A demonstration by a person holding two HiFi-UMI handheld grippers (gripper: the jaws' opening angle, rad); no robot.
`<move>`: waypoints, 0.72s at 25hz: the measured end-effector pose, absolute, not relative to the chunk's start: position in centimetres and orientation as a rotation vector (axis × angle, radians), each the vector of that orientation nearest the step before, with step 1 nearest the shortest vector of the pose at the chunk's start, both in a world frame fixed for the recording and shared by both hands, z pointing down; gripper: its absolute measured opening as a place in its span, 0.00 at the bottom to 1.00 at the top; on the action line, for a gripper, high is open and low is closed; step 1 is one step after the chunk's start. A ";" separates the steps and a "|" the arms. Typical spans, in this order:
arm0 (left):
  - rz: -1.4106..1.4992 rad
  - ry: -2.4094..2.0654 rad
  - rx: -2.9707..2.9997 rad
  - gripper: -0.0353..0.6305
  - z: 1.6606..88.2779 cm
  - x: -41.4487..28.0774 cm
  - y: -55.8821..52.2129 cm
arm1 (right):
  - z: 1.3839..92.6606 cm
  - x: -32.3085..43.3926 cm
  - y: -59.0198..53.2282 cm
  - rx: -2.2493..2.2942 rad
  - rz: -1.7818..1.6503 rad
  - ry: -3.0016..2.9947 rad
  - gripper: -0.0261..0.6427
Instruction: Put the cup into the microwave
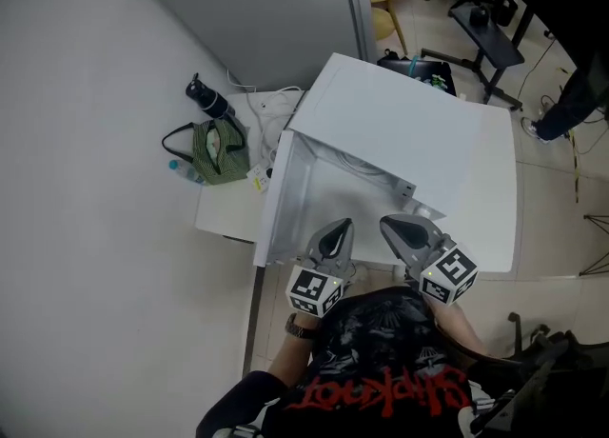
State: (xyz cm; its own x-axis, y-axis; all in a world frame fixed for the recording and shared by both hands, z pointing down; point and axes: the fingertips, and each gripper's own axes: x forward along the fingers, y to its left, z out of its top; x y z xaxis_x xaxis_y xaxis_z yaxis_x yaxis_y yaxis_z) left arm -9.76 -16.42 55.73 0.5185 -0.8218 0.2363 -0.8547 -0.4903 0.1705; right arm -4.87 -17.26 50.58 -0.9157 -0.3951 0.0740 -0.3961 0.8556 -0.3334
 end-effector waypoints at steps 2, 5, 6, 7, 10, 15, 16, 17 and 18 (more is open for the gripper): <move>0.185 -1.419 2.504 0.05 54.9 -9.4 -16.4 | 50.1 -4.9 -17.3 0.615 0.538 -3.038 0.04; 0.237 -1.419 2.514 0.05 54.6 -8.6 -16.1 | 49.6 -4.6 -17.4 0.593 0.550 -3.046 0.04; 0.255 -1.407 2.520 0.05 54.6 -8.2 -16.1 | 49.4 -4.5 -17.5 0.586 0.554 -3.047 0.04; 0.269 -1.388 2.533 0.05 54.6 -7.8 -16.2 | 49.3 -4.4 -17.7 0.580 0.555 -3.049 0.04; 0.275 -1.310 2.584 0.05 54.4 -5.8 -16.2 | 49.1 -3.7 -18.2 0.569 0.552 -3.046 0.04; 0.257 -1.272 2.629 0.05 54.3 -4.9 -16.3 | 49.6 -3.8 -17.8 0.554 0.538 -3.036 0.04; 0.242 -1.278 2.630 0.05 54.1 -4.9 -16.3 | 49.6 -3.8 -17.8 0.549 0.536 -3.036 0.04; 0.226 -1.283 2.629 0.05 53.9 -4.9 -16.4 | 49.5 -3.7 -17.7 0.547 0.534 -3.036 0.04; 0.213 -1.287 2.627 0.05 53.7 -4.9 -16.5 | 49.5 -3.5 -17.7 0.547 0.534 -3.037 0.04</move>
State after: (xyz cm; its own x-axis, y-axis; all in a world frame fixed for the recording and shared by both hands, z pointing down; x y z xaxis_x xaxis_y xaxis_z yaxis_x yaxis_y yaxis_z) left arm -4.86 -16.46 53.66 0.6085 -0.7626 0.2194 -0.7927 -0.5973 0.1223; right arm -3.53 -17.71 49.47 -0.9390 -0.3369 0.0690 -0.3402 0.8809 -0.3289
